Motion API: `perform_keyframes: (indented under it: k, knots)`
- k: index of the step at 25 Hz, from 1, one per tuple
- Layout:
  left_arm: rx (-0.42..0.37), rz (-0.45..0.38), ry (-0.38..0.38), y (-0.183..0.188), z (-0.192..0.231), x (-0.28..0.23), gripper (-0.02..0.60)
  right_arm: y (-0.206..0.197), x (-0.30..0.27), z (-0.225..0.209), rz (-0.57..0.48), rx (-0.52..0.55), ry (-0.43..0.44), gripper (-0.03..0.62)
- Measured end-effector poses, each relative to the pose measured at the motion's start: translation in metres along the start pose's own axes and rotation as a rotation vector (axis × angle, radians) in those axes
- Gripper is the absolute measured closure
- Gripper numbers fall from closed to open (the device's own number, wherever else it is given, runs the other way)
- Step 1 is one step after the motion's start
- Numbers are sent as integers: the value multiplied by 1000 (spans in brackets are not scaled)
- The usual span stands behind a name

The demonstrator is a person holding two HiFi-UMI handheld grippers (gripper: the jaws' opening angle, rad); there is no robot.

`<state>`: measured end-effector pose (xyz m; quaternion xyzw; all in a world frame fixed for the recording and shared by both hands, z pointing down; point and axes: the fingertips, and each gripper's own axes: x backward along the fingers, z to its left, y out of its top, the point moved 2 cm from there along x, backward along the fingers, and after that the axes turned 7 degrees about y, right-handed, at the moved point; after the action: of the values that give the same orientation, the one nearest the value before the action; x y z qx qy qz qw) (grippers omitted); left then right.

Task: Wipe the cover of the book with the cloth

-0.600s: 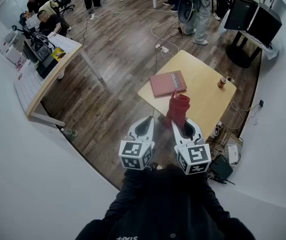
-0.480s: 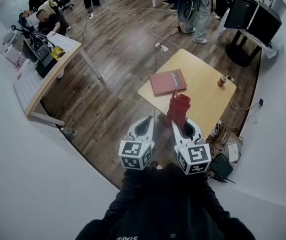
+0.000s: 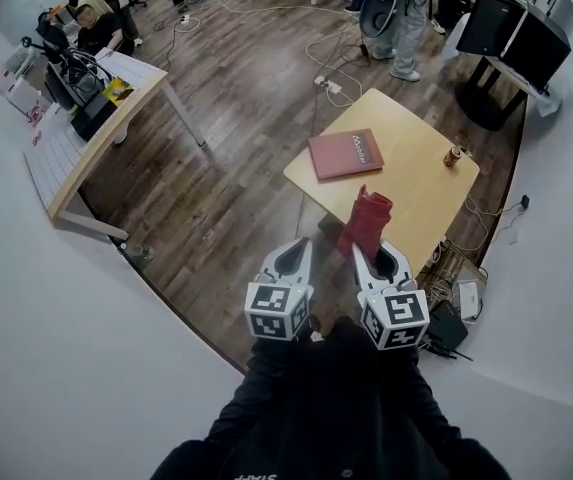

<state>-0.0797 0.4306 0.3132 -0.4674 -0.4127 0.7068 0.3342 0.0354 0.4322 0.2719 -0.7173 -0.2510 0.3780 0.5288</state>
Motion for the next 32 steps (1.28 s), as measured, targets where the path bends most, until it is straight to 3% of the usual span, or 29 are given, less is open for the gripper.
perform_keyframes:
  k: [6,13,26,32]
  knots:
    - [34,42,15,-18,16,-1,546,-13,-8,11,46,-6,18,493]
    - [55,66,27,-20,27,-36,546,-17,-35,-10,60,-17,30,490]
    - [36,88,93,32,39,-179,546,19,-130,-125,86,-21,98,490]
    - [46,132,125,35,42,-238,546,23,-163,-173,115,-50,132,490]
